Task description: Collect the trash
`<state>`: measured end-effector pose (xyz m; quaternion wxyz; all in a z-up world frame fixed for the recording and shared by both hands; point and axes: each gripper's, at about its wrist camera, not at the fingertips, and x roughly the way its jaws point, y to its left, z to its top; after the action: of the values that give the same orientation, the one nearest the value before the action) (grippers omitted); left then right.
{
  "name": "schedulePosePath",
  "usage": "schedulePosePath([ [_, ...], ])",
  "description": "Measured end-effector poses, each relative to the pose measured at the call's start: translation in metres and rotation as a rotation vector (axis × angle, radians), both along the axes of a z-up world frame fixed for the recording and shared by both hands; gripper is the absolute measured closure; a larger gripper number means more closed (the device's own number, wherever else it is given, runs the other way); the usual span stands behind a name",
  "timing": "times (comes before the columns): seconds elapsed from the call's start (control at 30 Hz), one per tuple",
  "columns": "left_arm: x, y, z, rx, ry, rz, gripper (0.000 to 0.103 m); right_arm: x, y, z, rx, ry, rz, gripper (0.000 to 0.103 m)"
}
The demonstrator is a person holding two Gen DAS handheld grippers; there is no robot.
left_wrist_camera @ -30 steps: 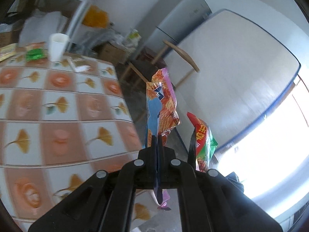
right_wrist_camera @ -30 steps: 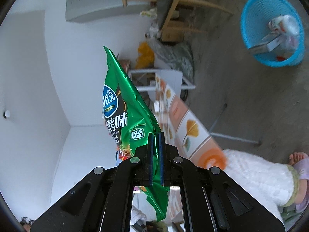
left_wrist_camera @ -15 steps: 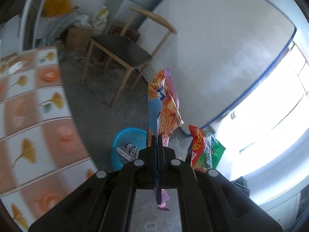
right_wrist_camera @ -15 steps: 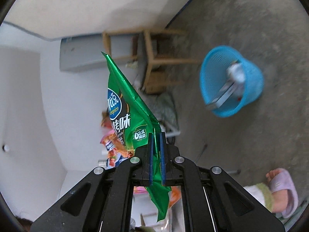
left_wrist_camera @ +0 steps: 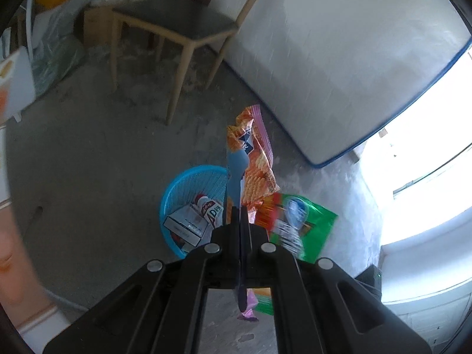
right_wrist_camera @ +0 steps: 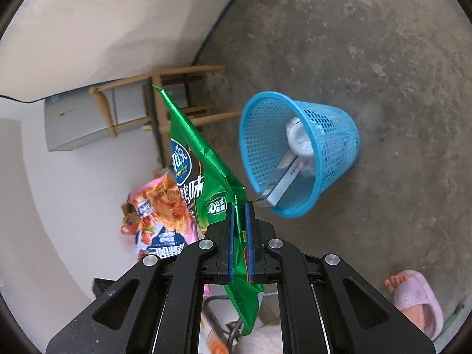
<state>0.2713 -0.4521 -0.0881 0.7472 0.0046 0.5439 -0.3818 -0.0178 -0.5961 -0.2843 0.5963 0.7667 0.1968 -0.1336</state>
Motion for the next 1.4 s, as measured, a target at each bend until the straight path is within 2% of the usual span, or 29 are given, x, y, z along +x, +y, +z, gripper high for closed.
schedulePosePath([
  [0.03,0.005,-0.009,-0.008,0.018,0.013,-0.008,0.103,0.009,-0.004,-0.005,0.000,0.016,0.001,0.092],
  [0.1,0.013,-0.023,-0.021,0.035,0.034,-0.017,0.097,0.027,-0.013,-0.014,-0.022,0.038,0.019,0.072],
  [0.13,0.017,-0.030,-0.031,0.052,0.045,-0.023,0.082,0.034,-0.017,-0.019,-0.033,0.052,0.027,0.051],
  [0.17,0.019,-0.033,-0.038,0.076,0.049,-0.024,0.068,0.040,-0.020,-0.026,-0.050,0.102,0.024,0.045],
  [0.27,0.026,-0.036,-0.052,0.117,0.065,-0.009,0.067,0.045,-0.025,-0.040,-0.053,0.152,0.019,0.045],
  [0.33,0.030,-0.034,-0.054,0.114,0.076,-0.003,0.067,0.040,-0.023,-0.044,-0.032,0.138,-0.004,0.045],
  [0.5,0.027,-0.024,-0.043,0.091,0.051,-0.003,0.067,0.027,-0.020,-0.038,-0.069,0.111,-0.034,0.045],
  [0.63,0.020,-0.018,-0.027,0.050,0.028,-0.017,0.067,0.037,-0.019,-0.033,-0.087,0.153,-0.004,0.045],
  [0.7,0.014,-0.011,-0.016,0.028,0.021,-0.030,0.066,0.042,-0.019,-0.027,-0.128,0.192,0.003,0.045],
  [0.8,0.002,0.010,0.006,-0.009,0.009,-0.054,0.064,0.036,-0.018,-0.012,-0.206,0.266,-0.004,0.045],
  [0.9,-0.017,0.043,0.038,-0.055,-0.051,-0.077,0.062,0.019,-0.015,0.004,-0.262,0.302,-0.024,0.044],
  [1.03,-0.058,0.089,0.085,-0.099,-0.201,-0.123,0.046,-0.009,0.004,0.054,-0.436,0.336,0.008,0.044],
  [1.2,-0.105,0.150,0.125,-0.139,-0.309,-0.115,0.026,-0.033,0.065,0.145,-0.752,0.371,0.122,0.036],
  [1.27,-0.123,0.173,0.134,-0.141,-0.340,-0.084,0.013,-0.038,0.089,0.173,-0.852,0.375,0.149,0.025],
  [1.33,-0.141,0.199,0.143,-0.129,-0.373,-0.025,0.006,-0.044,0.125,0.213,-1.012,0.383,0.167,0.017],
  [1.4,-0.159,0.218,0.150,-0.116,-0.412,0.015,0.006,-0.049,0.156,0.247,-1.163,0.370,0.170,0.007],
])
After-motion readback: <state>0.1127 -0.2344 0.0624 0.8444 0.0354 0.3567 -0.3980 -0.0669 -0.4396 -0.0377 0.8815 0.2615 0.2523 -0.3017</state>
